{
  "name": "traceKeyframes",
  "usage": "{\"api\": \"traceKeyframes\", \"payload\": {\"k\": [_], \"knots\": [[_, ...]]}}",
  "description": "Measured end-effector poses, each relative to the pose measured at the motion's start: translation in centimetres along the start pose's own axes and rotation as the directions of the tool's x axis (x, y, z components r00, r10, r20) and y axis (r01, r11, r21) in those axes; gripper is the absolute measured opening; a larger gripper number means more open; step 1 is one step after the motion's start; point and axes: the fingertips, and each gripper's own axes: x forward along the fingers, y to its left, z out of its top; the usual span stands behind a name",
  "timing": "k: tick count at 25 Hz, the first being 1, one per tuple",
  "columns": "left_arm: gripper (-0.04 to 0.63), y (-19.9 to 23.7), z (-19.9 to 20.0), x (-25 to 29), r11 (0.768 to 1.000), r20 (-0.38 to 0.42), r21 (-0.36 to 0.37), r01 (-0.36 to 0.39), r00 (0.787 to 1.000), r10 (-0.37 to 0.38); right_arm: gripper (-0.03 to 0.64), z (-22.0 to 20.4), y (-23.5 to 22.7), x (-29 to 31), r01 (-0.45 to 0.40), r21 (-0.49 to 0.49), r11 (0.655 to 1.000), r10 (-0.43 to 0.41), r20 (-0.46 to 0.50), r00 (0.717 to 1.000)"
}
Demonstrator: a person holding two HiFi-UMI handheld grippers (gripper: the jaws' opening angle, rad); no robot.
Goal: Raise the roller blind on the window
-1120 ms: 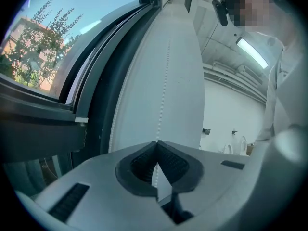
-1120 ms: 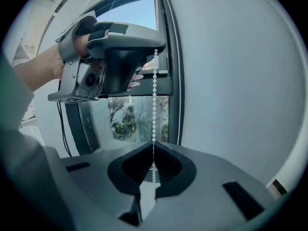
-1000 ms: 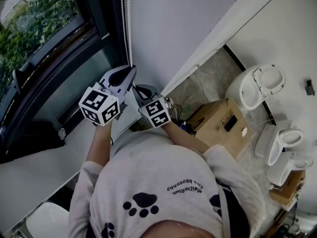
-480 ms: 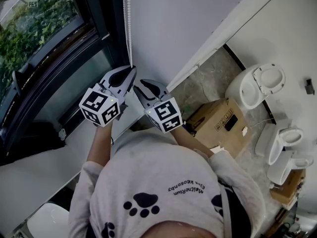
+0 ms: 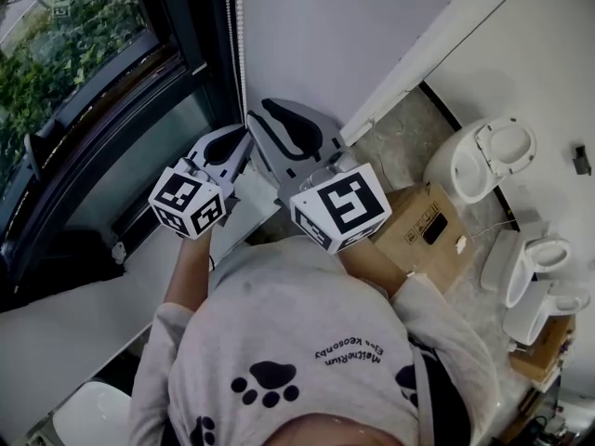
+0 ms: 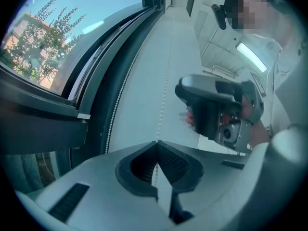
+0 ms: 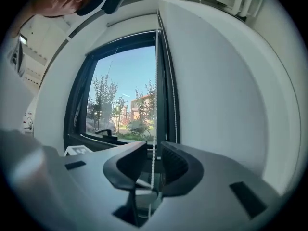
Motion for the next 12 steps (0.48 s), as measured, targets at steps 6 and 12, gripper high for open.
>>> {"api": "traceKeyframes", "payload": {"k": [6,12], "knots": [[0.009,-0.3,0.0,-0.1,1.0,0.003,0.001,0.003,1.0,-0.003,0.086,4.8,0.2,2.5,-0.007,-0.051,0.999,0.011,0.068,0.998],[0.009,-0.2,0.0,-0.3,1.0,0.013,0.006,0.005,1.0,-0.005,0.021,6.1,0.2,3.0,0.025,-0.081,0.996,-0.018,0.08,0.997]]}}
